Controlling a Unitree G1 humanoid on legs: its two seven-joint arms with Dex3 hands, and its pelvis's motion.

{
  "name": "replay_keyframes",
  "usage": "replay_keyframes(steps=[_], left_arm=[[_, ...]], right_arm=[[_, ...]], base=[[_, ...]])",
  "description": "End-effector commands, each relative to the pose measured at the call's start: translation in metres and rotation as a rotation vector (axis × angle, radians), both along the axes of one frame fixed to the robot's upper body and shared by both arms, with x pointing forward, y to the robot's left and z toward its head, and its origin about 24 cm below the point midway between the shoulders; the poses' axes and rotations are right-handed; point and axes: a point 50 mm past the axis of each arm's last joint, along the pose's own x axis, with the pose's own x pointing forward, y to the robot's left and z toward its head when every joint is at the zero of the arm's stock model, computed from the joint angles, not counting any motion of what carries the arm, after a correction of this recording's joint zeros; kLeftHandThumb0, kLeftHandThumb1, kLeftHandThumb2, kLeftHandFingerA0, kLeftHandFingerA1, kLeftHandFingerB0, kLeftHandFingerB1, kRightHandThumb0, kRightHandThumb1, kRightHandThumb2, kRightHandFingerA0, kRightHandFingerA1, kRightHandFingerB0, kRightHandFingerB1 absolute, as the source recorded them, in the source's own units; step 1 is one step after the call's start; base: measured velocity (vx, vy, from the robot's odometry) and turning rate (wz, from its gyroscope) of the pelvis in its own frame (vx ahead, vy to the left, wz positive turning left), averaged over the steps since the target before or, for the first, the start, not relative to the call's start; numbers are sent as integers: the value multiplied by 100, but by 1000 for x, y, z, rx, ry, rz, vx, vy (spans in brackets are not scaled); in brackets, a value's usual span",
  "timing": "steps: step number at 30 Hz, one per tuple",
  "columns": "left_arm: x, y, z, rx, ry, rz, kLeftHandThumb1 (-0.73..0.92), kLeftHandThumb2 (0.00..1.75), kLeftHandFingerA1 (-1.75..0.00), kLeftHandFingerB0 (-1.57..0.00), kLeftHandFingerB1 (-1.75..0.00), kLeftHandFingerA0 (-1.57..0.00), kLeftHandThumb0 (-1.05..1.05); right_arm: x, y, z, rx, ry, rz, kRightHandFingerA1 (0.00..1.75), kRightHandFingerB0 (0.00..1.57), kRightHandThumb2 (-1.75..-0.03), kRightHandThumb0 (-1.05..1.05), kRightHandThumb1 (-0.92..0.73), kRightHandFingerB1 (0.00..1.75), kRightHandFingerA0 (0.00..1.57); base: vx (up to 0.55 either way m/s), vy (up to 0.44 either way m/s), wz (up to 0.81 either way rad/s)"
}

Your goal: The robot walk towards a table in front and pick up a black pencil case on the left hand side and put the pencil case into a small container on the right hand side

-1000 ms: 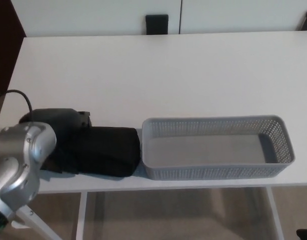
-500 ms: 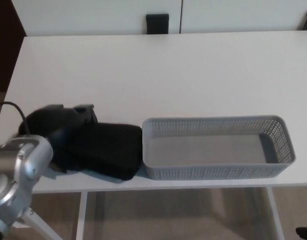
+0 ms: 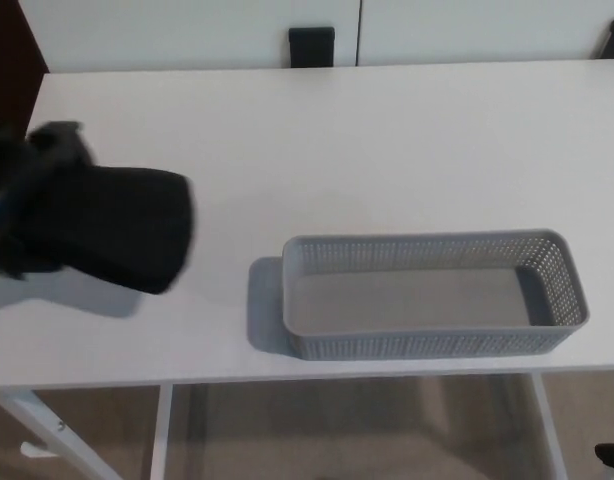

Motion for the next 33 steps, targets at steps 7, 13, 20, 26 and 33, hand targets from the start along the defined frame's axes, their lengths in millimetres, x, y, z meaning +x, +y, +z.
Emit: replay_keyframes(steps=[7, 13, 20, 26, 33], left_arm=[[-5, 5, 26, -108, -31, -38, 61, 57, -175, -46, -167, -66, -13], [-10, -70, 48, -318, 60, -257, 63, 57, -175, -43, -170, -66, -16], [-10, -117, 65, -429, 77, -355, 63, 55, -175, -44, -172, -68, -14], [-1, -153, 76, -495, 105, -394, 67, 51, -175, -46, -164, -63, -15], [20, -191, 64, -619, 212, -322, 62, 56, -175, -53, -169, -73, -23]], right_arm=[[1, -5, 1, -2, 19, -3, 56, 62, -58, -41, -59, 42, 72], [-1, -4, 1, -9, 23, 8, 57, 63, -58, -42, -59, 42, 73], [1, -4, 1, -9, 21, 10, 58, 63, -58, -42, -59, 42, 74], [3, -2, 2, 2, 17, 12, 57, 62, -58, -40, -60, 42, 73], [3, 1, 0, -15, 20, 38, 60, 60, -59, -39, -61, 42, 74]], base=[[0, 0, 0], [0, 0, 0], [0, 0, 0], [0, 0, 0], [0, 0, 0]])
